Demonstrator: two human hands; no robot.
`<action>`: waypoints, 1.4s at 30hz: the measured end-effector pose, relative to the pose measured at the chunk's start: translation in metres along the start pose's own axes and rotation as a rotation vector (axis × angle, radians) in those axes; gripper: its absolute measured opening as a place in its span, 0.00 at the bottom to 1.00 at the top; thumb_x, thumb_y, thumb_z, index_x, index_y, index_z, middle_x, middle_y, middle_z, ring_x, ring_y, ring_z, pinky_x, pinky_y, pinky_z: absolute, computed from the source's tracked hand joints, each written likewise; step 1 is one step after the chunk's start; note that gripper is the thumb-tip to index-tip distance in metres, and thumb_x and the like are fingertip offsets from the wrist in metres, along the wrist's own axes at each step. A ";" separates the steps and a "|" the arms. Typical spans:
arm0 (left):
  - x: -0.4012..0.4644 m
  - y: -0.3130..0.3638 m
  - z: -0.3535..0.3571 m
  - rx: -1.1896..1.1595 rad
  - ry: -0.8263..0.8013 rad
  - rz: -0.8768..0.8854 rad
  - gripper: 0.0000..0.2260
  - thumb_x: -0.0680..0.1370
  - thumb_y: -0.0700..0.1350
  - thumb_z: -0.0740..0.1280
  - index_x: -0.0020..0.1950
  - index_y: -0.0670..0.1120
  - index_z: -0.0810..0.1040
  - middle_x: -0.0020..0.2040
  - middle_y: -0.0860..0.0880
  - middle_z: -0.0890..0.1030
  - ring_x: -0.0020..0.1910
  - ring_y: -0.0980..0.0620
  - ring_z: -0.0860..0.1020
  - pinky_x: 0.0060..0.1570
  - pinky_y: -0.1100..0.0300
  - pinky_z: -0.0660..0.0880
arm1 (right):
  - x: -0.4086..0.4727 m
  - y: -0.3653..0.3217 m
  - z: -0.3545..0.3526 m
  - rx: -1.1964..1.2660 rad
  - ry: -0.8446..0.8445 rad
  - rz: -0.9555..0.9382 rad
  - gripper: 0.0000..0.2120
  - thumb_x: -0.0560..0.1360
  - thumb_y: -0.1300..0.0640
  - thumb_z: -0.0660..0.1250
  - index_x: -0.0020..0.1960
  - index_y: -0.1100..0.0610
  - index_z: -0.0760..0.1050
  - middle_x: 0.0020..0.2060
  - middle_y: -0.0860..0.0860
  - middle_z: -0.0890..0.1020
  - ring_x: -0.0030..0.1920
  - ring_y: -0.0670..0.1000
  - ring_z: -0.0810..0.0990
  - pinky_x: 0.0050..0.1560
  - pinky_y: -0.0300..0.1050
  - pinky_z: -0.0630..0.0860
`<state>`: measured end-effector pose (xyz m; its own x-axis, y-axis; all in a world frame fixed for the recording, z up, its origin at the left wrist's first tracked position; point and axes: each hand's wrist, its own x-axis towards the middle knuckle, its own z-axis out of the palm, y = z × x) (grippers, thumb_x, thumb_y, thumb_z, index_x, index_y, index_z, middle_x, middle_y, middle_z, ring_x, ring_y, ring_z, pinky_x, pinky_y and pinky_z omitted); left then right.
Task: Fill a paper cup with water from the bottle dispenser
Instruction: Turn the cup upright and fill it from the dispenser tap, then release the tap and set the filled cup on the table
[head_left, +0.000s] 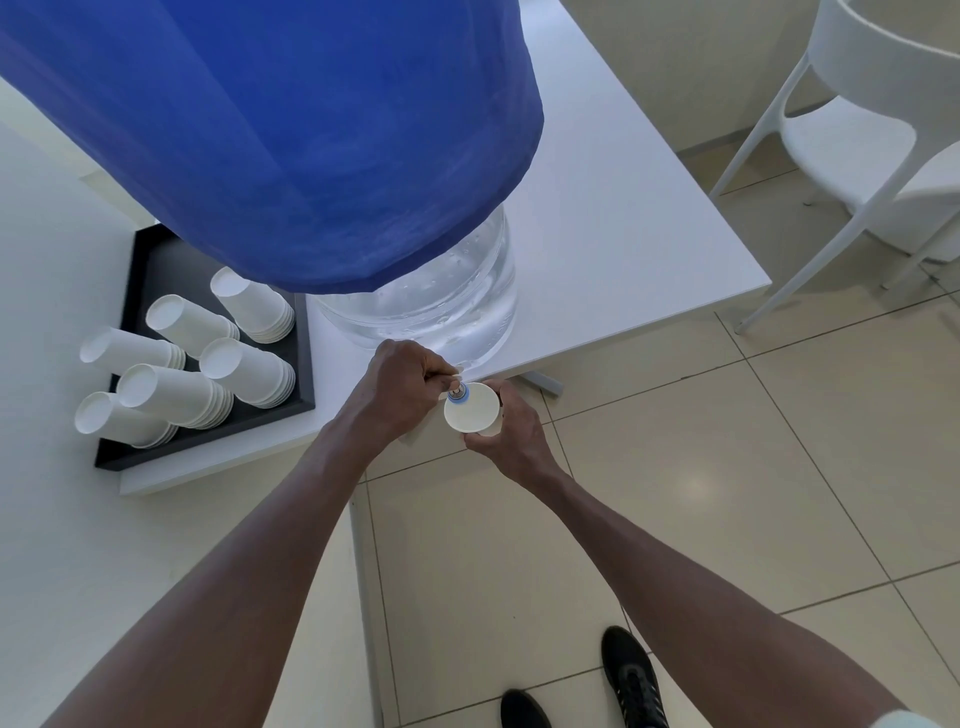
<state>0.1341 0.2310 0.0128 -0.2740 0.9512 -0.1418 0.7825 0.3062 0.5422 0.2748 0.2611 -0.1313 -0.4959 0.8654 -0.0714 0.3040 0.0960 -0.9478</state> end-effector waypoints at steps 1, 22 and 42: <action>0.000 0.000 0.000 0.002 0.000 0.002 0.07 0.73 0.37 0.71 0.49 0.42 0.86 0.43 0.43 0.87 0.28 0.73 0.74 0.31 0.78 0.65 | 0.000 0.000 0.000 -0.002 -0.001 -0.002 0.28 0.62 0.58 0.78 0.60 0.53 0.72 0.52 0.47 0.80 0.50 0.48 0.77 0.45 0.33 0.71; -0.006 -0.001 0.003 0.052 0.012 0.034 0.06 0.74 0.40 0.70 0.47 0.43 0.87 0.40 0.45 0.87 0.29 0.59 0.76 0.34 0.70 0.73 | 0.000 -0.002 0.000 0.002 0.005 -0.005 0.28 0.62 0.58 0.78 0.60 0.52 0.72 0.51 0.47 0.80 0.50 0.48 0.78 0.46 0.36 0.73; -0.049 -0.001 0.027 0.387 -0.031 0.237 0.14 0.77 0.39 0.66 0.62 0.43 0.78 0.60 0.50 0.83 0.58 0.50 0.82 0.48 0.51 0.81 | -0.008 -0.004 -0.001 0.002 0.004 -0.023 0.29 0.62 0.59 0.79 0.60 0.52 0.73 0.51 0.47 0.81 0.48 0.46 0.78 0.46 0.33 0.72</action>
<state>0.1614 0.1852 -0.0032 -0.0502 0.9956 -0.0790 0.9745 0.0661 0.2143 0.2785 0.2539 -0.1263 -0.4994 0.8650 -0.0481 0.2911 0.1153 -0.9497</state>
